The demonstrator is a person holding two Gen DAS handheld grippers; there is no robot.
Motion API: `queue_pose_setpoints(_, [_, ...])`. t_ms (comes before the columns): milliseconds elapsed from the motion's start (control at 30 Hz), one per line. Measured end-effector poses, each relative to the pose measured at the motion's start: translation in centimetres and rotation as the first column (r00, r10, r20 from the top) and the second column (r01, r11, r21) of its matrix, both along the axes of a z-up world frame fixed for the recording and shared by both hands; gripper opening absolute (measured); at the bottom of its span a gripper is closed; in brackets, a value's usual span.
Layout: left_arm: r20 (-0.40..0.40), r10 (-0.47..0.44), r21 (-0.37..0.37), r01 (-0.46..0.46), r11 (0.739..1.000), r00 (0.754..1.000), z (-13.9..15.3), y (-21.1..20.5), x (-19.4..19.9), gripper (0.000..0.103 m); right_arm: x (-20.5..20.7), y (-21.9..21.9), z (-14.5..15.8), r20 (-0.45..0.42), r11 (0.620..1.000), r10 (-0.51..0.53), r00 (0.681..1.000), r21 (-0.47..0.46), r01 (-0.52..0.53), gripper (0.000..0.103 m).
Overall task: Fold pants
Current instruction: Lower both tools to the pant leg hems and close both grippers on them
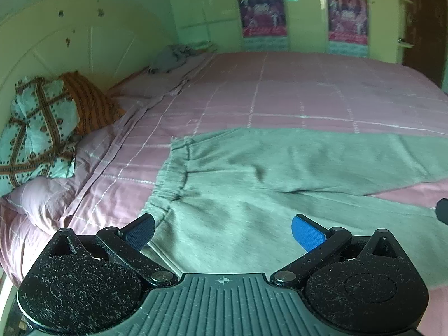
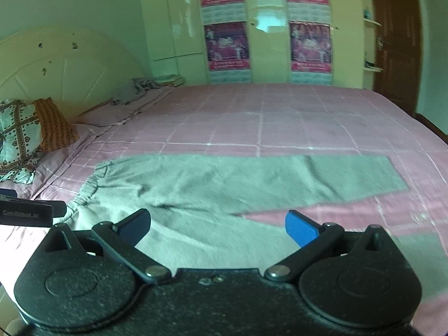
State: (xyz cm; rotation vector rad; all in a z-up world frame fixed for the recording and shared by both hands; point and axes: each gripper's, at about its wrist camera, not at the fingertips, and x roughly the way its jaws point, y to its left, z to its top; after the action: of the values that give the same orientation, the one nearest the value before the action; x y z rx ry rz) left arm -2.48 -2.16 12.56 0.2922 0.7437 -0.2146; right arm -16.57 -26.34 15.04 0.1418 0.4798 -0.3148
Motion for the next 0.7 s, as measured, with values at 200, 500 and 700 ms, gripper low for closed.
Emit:
queue_pose_setpoints(200, [-0.022,0.071,0.035,-0.07,0.997,0.997,-2.3,0.9,6.4,0.103,6.3,0.2,-0.6,-0.012,0.995,0.098,0.995,0.008,-0.098,0.103])
queue_pose_setpoints(500, [-0.043,0.133,0.086,-0.129,0.988,0.99,-6.4,2.0,15.8,0.103,14.4,-0.2,-3.0,-0.092,0.979,0.201,0.975,-0.013,-0.203,0.103])
queue_pose_setpoints(700, [-0.074,0.226,0.087,-0.219,0.972,0.971,-9.8,3.7,22.1,0.103,19.8,-1.4,-5.0,-0.105,0.961,0.277,0.955,0.008,-0.277,0.102])
